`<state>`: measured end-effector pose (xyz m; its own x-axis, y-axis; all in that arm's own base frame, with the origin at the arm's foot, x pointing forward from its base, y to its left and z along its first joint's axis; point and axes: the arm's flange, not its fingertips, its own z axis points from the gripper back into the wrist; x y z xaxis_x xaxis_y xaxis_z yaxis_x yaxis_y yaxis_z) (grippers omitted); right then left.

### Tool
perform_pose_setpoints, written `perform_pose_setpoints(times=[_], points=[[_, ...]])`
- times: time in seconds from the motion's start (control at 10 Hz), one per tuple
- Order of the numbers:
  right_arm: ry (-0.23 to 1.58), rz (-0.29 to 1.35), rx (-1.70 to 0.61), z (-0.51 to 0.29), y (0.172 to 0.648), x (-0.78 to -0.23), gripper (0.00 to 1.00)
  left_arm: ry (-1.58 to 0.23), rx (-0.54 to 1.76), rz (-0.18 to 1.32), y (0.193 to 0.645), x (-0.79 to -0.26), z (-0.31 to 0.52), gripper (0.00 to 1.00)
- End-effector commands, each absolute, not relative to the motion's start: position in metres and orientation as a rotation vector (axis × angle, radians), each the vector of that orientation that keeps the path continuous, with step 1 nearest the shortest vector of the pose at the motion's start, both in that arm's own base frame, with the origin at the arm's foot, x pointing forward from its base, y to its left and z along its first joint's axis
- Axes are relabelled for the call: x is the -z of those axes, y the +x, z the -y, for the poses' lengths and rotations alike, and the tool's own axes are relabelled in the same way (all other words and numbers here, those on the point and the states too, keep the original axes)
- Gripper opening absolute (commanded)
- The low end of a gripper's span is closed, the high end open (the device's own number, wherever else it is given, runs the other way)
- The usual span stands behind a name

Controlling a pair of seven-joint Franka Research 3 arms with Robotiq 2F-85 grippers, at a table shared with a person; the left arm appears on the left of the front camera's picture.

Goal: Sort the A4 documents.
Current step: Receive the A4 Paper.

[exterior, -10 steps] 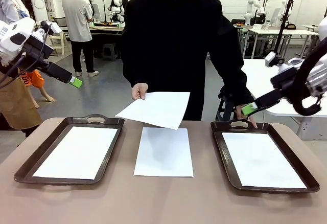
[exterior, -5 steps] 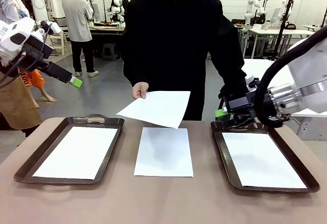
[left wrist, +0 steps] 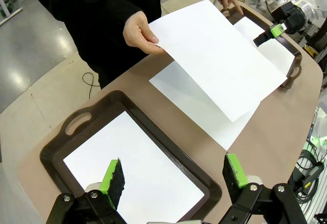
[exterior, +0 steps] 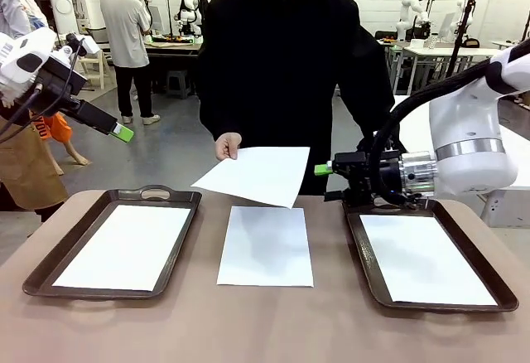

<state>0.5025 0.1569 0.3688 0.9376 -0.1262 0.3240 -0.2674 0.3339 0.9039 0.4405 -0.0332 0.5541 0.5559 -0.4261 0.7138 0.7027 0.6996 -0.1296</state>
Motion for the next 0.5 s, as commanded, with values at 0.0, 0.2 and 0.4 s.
perform_pose_setpoints(times=[0.0, 0.2, 0.4], points=[[1.272, 0.355, -0.034, -0.179, 0.517, -0.359, 1.0, -0.422, 0.698, 0.708, 0.44, -0.554, 0.033, 1.0], [1.312, 0.317, 0.004, -0.196, 0.52, -0.351, 1.0, -0.422, 0.698, 0.708, 0.44, -0.554, 0.033, 1.0], [1.39, 0.277, 0.021, -0.208, 0.526, -0.343, 1.0, -0.422, 0.698, 0.708, 0.44, -0.554, 0.033, 1.0]])
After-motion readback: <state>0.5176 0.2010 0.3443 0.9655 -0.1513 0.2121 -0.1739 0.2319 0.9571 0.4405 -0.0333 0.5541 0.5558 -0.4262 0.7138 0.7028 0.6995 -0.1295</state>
